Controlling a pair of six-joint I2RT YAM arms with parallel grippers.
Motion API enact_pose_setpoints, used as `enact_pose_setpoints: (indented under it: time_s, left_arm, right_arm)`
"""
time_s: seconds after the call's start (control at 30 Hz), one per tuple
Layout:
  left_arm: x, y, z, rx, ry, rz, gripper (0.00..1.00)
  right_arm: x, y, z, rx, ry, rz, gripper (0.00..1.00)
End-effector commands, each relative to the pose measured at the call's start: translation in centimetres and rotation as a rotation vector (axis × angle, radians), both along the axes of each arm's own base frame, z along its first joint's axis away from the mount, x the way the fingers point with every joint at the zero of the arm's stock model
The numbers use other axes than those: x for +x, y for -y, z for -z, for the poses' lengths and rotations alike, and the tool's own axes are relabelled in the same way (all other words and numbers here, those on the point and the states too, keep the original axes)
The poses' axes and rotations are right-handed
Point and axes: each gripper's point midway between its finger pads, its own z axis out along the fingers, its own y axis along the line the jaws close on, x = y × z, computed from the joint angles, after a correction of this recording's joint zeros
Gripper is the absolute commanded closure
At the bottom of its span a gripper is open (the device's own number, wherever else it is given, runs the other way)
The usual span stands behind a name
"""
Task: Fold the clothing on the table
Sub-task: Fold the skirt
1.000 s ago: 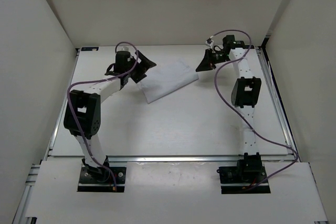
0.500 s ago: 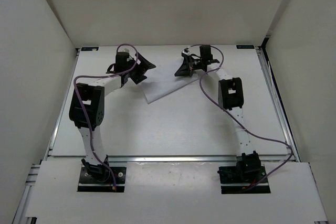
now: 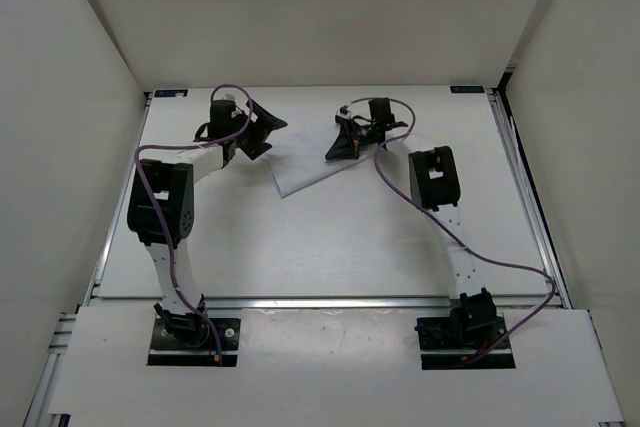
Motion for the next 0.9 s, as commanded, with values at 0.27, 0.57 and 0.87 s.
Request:
enact_pose_setpoints:
  time_s: [0.27, 0.57, 0.87]
  left_arm:
    - [-0.4, 0.2, -6.6, -0.081, 0.150, -0.009, 0.02]
    - [-3.1, 3.5, -1.2, 0.255, 0.026, 0.332, 0.01]
    - [-6.6, 5.8, 2.9, 0.512, -0.226, 0.679, 0.01]
  right_arm:
    - [-6.0, 0.0, -0.4, 0.075, -0.001, -0.241, 1.00]
    - [-2.0, 3.9, -12.7, 0.137, 0.183, -0.138, 0.39]
    - [-2.4, 12.4, -16.1, 0.110, 0.220, 0.087, 0.06]
